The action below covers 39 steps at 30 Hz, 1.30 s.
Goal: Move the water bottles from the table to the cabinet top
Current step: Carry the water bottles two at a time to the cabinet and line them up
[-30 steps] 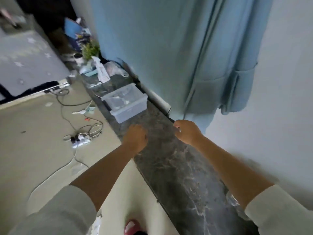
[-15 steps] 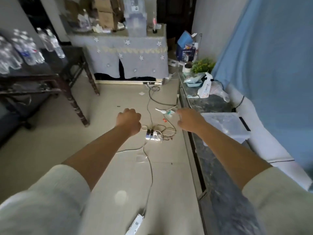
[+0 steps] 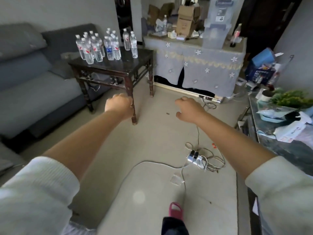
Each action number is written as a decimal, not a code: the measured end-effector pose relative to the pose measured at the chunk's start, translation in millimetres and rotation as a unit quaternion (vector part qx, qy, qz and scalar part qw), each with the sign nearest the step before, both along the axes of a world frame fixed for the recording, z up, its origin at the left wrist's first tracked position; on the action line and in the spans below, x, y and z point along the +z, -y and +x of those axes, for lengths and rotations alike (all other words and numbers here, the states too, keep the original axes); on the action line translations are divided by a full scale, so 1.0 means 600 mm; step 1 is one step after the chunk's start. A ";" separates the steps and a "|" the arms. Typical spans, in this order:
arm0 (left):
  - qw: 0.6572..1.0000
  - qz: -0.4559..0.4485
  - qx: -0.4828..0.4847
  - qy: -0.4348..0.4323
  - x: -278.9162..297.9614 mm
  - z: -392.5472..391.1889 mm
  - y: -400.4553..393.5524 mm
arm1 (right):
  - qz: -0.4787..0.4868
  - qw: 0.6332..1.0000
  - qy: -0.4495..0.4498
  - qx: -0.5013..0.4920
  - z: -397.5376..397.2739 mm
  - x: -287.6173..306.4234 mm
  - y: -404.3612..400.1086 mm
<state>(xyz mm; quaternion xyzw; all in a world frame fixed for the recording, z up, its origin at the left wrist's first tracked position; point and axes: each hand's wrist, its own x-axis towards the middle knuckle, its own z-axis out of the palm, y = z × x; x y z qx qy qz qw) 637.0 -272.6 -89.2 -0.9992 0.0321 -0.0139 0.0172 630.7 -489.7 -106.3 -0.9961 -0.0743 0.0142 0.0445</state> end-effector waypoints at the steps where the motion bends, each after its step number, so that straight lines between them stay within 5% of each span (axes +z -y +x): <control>1: 1.000 -0.002 0.014 -0.004 -0.005 0.022 -0.011 | 0.004 1.000 0.000 0.015 0.034 -0.003 -0.013; 13: 0.990 -0.003 0.141 -0.025 0.017 0.373 -0.084 | 0.052 0.989 -0.022 0.138 0.490 0.011 -0.090; 24: 0.974 0.012 0.217 -0.058 0.010 0.578 -0.200 | 0.065 0.977 -0.032 0.199 0.742 0.019 -0.221; 39: 0.976 -0.013 0.211 -0.056 0.027 0.928 -0.480 | 0.061 0.979 -0.030 0.193 1.119 0.047 -0.478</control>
